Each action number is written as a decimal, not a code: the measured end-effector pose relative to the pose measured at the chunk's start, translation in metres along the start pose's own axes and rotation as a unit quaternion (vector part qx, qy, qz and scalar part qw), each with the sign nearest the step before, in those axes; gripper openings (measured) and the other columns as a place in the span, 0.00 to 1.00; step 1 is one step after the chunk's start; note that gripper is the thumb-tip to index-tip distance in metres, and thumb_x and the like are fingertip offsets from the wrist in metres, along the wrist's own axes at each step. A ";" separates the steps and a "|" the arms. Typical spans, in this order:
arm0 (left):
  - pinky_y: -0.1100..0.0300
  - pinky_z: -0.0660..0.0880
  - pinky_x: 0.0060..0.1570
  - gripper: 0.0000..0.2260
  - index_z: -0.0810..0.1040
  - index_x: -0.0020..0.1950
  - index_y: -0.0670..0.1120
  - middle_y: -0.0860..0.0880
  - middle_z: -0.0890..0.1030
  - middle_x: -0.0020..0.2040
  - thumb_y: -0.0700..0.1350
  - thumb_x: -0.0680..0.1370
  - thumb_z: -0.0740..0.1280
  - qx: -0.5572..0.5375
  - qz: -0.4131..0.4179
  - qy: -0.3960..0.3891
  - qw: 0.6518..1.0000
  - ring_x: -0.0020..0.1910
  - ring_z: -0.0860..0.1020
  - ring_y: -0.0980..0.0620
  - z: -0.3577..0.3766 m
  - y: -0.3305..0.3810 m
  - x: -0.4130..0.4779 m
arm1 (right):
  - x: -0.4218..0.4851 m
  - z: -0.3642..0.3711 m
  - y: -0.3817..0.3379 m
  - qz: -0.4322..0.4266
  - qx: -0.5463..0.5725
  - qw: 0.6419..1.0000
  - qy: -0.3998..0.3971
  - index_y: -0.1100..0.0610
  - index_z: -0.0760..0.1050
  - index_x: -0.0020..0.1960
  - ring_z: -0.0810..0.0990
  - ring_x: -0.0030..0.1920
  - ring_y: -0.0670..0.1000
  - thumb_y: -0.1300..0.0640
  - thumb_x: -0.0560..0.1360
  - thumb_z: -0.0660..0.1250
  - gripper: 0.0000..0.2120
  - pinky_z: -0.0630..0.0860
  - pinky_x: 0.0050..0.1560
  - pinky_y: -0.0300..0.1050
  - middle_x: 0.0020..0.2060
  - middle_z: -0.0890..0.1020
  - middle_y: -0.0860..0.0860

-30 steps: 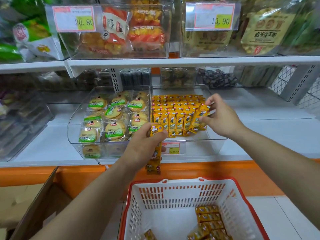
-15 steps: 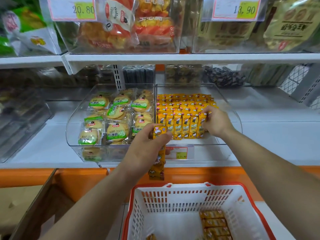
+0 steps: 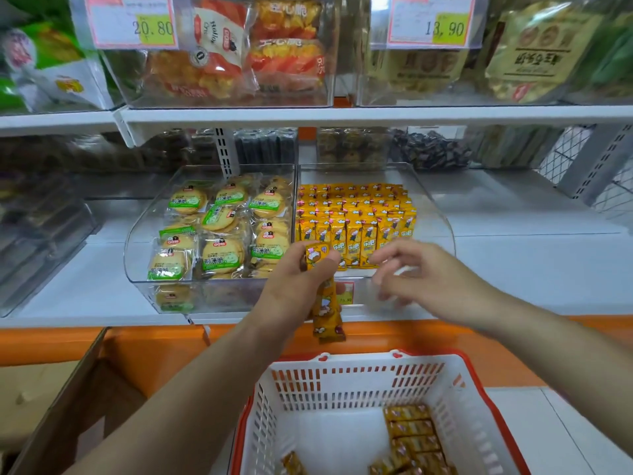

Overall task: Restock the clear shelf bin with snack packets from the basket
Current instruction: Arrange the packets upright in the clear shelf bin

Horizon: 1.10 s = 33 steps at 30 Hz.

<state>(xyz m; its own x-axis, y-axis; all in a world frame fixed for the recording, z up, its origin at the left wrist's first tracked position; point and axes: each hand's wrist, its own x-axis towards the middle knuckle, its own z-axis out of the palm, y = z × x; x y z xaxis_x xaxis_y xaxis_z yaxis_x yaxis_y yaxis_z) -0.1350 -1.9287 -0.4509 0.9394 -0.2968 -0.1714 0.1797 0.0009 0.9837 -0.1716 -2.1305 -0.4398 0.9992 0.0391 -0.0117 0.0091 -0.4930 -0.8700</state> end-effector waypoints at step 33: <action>0.57 0.81 0.31 0.10 0.77 0.59 0.50 0.45 0.85 0.49 0.41 0.80 0.71 0.097 0.051 0.016 0.994 0.38 0.87 0.46 0.015 -0.009 -0.017 | -0.016 -0.011 0.014 0.009 0.239 0.965 0.107 0.52 0.81 0.58 0.86 0.43 0.53 0.56 0.72 0.75 0.14 0.81 0.43 0.46 0.50 0.85 0.55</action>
<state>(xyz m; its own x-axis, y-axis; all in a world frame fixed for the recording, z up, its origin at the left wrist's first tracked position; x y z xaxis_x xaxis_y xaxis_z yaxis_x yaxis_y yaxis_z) -0.1569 -1.9378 -0.4556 0.9592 -0.2744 -0.0690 0.0264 -0.1561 0.9874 -0.1867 -2.1476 -0.4469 0.9846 -0.1724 0.0282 0.0229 -0.0325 -0.9992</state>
